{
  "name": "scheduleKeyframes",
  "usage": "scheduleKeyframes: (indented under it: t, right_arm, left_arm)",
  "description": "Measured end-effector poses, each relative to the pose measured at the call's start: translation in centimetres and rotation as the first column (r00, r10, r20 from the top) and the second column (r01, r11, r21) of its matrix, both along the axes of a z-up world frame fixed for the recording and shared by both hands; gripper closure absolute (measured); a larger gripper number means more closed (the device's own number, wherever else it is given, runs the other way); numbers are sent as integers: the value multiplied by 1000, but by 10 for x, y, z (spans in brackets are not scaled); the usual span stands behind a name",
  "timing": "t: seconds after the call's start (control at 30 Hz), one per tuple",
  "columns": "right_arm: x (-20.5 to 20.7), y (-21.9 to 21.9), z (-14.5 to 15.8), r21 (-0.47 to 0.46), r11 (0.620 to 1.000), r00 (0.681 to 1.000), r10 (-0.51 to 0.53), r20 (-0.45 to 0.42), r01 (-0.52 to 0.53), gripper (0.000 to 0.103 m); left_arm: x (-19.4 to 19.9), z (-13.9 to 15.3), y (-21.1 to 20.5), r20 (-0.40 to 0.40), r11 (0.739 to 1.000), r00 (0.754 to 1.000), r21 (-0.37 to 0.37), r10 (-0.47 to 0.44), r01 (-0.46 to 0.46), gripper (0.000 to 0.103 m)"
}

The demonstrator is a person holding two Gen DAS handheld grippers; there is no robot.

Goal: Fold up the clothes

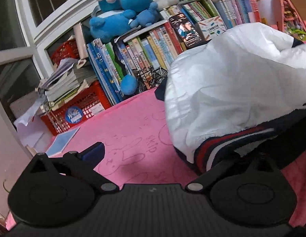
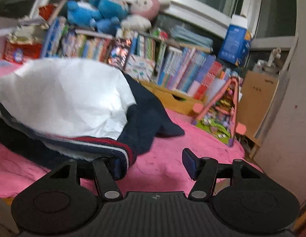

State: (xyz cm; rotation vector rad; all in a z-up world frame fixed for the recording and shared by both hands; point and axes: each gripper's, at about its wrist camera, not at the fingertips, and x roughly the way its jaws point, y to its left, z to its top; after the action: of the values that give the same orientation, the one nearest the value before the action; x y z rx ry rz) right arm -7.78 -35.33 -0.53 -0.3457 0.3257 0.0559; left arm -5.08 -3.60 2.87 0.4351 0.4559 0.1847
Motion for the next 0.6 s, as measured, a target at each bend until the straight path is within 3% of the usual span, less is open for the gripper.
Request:
scheduleKeyframes:
  t: [0.1,0.23,0.27,0.3,0.4,0.5,0.6]
  right_arm:
    - [-4,36,-10,-107,992,997,69,33,-65,38]
    - [-11,85,-30,-288,947,985,164,48,-143,42]
    - [-11,91,-33,-318,938,985,163,57,-137,59]
    - [-9,89,-32,-313,945,989,128,72,-100,90]
    - [5,49,-15,-120,993,999,-10,39,14,91]
    - [8,12,-6,26,999,998,-40,-53,41,86]
    - [5,17,-30,-103,994,994,-41,-105,30,83]
  left_arm:
    - [3,-6,-4,-8,1000,1000,30,6,-5,1]
    - [1,-8,-6,4,995,1000,95,16,-16,1]
    - [1,-9,-5,10,993,1000,115,20,-21,1]
    - [0,-8,-2,8,993,1000,117,18,-19,0]
    - [-4,-5,5,-6,997,1000,78,-2,3,0]
    - [-8,-6,0,-16,996,999,81,-28,29,0]
    - [-1,-19,-3,-37,993,999,114,-21,25,0]
